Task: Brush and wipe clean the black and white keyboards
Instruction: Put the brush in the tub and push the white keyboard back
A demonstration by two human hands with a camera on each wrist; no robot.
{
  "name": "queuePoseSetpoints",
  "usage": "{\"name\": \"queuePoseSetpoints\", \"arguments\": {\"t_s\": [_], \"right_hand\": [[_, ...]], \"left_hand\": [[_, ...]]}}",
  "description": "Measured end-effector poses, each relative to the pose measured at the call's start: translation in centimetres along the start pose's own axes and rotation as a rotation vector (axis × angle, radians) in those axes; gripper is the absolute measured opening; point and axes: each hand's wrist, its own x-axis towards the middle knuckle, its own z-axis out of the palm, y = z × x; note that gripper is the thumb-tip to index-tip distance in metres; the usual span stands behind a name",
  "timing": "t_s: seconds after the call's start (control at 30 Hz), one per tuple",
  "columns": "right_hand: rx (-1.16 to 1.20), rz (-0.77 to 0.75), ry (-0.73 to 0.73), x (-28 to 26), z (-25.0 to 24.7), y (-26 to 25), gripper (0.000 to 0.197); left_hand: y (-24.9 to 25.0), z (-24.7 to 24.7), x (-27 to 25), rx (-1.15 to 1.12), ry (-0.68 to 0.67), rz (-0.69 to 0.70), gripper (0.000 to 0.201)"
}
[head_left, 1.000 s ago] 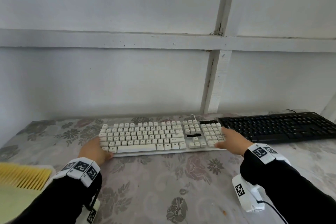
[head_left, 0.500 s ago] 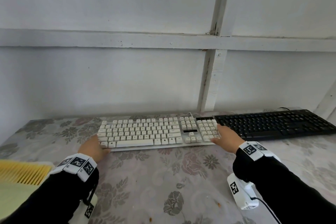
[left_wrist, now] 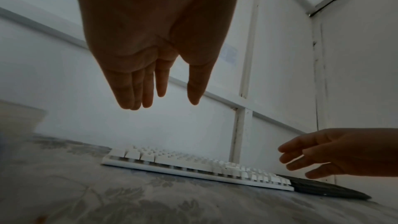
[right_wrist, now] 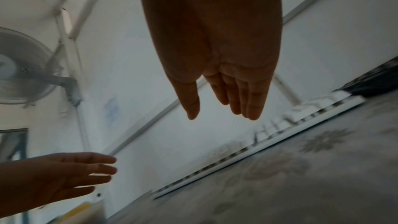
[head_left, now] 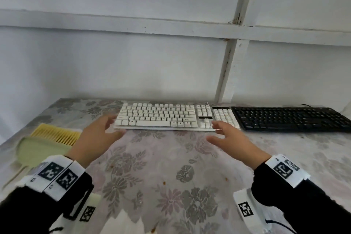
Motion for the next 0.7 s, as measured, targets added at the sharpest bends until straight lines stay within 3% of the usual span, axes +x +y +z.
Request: {"name": "queuePoseSetpoints", "arguments": {"t_s": [0.13, 0.27, 0.4, 0.5, 0.6, 0.7], "right_hand": [[0.045, -0.076, -0.118, -2.5, 3.1, -3.4, 0.066], [0.054, -0.173, -0.221, -4.2, 6.8, -7.3, 0.072], [0.022, -0.22, -0.335, -5.1, 11.3, -12.0, 0.077], [-0.029, -0.25, -0.403, -5.2, 14.5, -15.7, 0.079], [-0.102, -0.27, -0.484, -5.2, 17.2, -18.8, 0.08], [-0.098, -0.28, -0.586, -5.1, 19.6, -20.7, 0.083]], "left_hand": [[-2.3, -2.1, -3.1, 0.003, -0.038, 0.1, 0.051], [-4.9, -5.5, -5.2, 0.049, 0.012, 0.2, 0.048], [-7.6, -9.3, -6.2, 0.083, 0.065, 0.179, 0.05], [-10.4, -12.0, -6.2, 0.087, 0.05, 0.103, 0.06], [-13.3, -14.1, -5.8, 0.071, -0.054, 0.006, 0.076], [-16.2, -15.5, -5.5, -0.058, -0.273, -0.113, 0.12]]}}
